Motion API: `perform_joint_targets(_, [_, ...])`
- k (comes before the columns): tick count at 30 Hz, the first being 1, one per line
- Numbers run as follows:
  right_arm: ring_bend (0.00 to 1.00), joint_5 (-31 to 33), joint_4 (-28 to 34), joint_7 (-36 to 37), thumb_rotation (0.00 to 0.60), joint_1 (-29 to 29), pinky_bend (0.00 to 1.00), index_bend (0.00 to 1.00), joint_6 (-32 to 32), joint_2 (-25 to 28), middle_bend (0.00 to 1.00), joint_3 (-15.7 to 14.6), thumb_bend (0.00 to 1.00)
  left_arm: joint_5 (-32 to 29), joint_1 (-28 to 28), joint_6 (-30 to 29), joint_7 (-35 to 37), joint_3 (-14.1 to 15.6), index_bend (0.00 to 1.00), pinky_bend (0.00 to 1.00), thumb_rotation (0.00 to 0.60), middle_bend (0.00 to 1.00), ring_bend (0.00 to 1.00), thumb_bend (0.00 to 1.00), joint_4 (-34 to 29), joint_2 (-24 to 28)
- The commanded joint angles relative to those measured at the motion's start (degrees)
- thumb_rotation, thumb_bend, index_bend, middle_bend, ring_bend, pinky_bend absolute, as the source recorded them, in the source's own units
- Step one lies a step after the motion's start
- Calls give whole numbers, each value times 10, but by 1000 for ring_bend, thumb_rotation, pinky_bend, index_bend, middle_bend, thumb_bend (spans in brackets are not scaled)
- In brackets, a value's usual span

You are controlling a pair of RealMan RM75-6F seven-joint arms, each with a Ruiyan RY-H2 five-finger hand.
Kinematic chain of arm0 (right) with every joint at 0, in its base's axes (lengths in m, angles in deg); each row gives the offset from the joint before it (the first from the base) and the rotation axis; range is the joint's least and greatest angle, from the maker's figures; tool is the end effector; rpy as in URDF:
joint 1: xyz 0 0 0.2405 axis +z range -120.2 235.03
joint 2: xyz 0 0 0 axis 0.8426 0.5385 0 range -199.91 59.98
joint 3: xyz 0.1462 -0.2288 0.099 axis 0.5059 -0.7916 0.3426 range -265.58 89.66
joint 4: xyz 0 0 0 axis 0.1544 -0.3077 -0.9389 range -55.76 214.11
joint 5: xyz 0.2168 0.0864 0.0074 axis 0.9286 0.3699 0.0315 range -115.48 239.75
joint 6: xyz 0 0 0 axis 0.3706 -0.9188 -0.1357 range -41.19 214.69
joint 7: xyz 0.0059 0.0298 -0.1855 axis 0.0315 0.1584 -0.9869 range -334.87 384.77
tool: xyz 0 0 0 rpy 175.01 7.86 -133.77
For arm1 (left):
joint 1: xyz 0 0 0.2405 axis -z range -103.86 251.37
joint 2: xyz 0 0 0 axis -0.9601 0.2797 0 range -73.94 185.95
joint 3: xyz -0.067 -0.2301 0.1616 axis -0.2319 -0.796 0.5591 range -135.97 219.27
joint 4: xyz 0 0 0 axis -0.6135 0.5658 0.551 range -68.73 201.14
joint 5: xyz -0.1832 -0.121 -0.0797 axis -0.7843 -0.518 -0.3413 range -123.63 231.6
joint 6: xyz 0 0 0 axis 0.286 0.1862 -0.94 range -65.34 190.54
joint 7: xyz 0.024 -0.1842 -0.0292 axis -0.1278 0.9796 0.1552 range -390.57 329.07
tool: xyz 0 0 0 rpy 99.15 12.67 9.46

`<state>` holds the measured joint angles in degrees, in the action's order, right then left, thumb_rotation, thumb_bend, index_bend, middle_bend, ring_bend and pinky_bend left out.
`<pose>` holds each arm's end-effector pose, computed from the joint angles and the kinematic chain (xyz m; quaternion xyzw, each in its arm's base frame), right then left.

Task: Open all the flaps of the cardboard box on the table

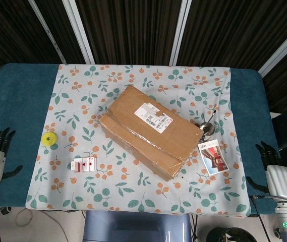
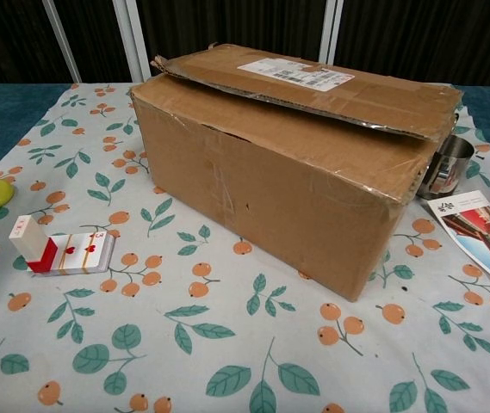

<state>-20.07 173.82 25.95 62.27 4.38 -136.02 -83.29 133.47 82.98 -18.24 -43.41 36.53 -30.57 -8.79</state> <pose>-0.3483 -0.2354 0.1368 0.5609 -0.4349 0.4009 0.5792 -0.3319 0.2621 0.1400 -0.6123 -0.3641 -0.3441 0.6116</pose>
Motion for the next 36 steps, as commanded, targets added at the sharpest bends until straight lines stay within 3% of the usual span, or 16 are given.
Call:
perform_joint_targets(1, [0,6,2,1,600,0,238,0,3,0,0,1,279,-6,9,2,-12,-10,0,0,600,0,0,121,-7,-6])
perform_joint_targets(7, [0,17,6,1,600,1,238,0,10,-2,0,4,280,-16,59,36,-56,-46,0,0,600,0,0,132,-32,-12])
perform_joint_targets(11, [0,25,10,1,600,2,238,0,15,-2,0,5,283,-31,110,75,-95,-79,0,0,600,0,0,205,-47,-25])
perform_joint_targets(20, [0,55,16,14,600,3,238,0,30,3,0,14,290,-121,245,166,-193,-149,0,0,600,0,0,246,-36,-105])
perform_joint_targets(28, [0,68,20,32,600,3,238,0,38,8,0,20,293,-196,340,210,-262,-174,0,0,600,0,0,246,13,-182])
perform_joint_targets(36, [0,74,22,42,600,3,238,0,41,11,0,24,293,-230,394,216,-297,-175,0,0,600,0,0,246,53,-232])
